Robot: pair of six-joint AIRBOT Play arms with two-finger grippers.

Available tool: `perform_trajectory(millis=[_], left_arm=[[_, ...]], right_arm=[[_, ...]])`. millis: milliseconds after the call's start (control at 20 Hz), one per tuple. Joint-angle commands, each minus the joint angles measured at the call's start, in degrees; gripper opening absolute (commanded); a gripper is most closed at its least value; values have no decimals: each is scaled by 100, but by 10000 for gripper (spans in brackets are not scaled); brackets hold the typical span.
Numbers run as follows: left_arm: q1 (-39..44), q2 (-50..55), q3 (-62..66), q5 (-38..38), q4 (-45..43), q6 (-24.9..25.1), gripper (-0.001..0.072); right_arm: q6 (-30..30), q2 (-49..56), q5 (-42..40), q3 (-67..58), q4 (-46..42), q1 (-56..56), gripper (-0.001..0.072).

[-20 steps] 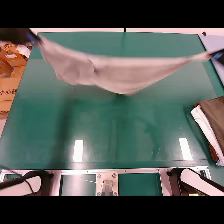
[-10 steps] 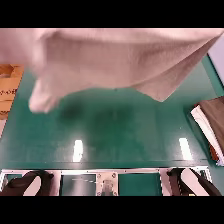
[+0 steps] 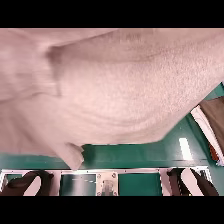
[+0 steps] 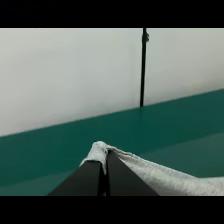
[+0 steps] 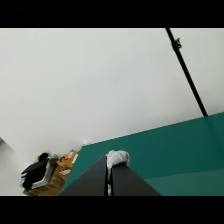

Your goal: Fold the shirts.

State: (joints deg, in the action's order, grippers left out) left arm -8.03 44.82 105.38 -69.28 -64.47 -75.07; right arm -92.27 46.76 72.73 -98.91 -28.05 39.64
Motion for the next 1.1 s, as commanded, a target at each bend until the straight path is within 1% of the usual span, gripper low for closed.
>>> perform_trajectory(millis=[0,100,150,250,300,350,450,550,650,700,800,850,950,1050], left_arm=[[0,553,-1237,227,992,417,20],[-2,1178,-1873,566,1484,680,20],[0,1508,-2124,791,1526,682,20],[90,2293,-2527,1335,1722,977,20],[208,2791,-2579,1515,1746,1165,20],[337,3316,-2579,1690,1790,1248,20],[573,4214,-2577,2337,1956,1300,20],[656,4789,-2573,2935,2282,1298,20],[654,5136,-2573,3388,2680,1307,20],[654,5198,-2570,3526,2686,1309,20],[654,5213,-2566,3657,2675,1427,20],[629,5211,-2566,3593,2675,1478,20],[549,5211,-2566,3145,2492,1469,20],[498,5211,-2566,2503,2203,1445,20]], right_arm=[[452,-26,-686,1379,-354,-188,9],[826,109,-1628,2625,-354,-560,9],[1001,306,-2184,3169,-352,-817,9],[1316,1045,-3324,3974,-350,-1390,9],[1403,1604,-3738,4118,-348,-1652,9],[1471,2199,-3991,4089,-293,-1869,9],[1888,3530,-4227,3713,238,-2111,7],[2149,4677,-4028,3036,688,-2159,8],[2144,5580,-3501,2210,850,-2096,8],[2140,5921,-3195,1801,861,-2083,9],[2142,6266,-2708,1235,852,-2052,9],[2142,6284,-2594,1154,850,-2013,8],[2135,6234,-2251,1150,684,-1884,8],[2052,6175,-1532,1169,323,-1670,8]])
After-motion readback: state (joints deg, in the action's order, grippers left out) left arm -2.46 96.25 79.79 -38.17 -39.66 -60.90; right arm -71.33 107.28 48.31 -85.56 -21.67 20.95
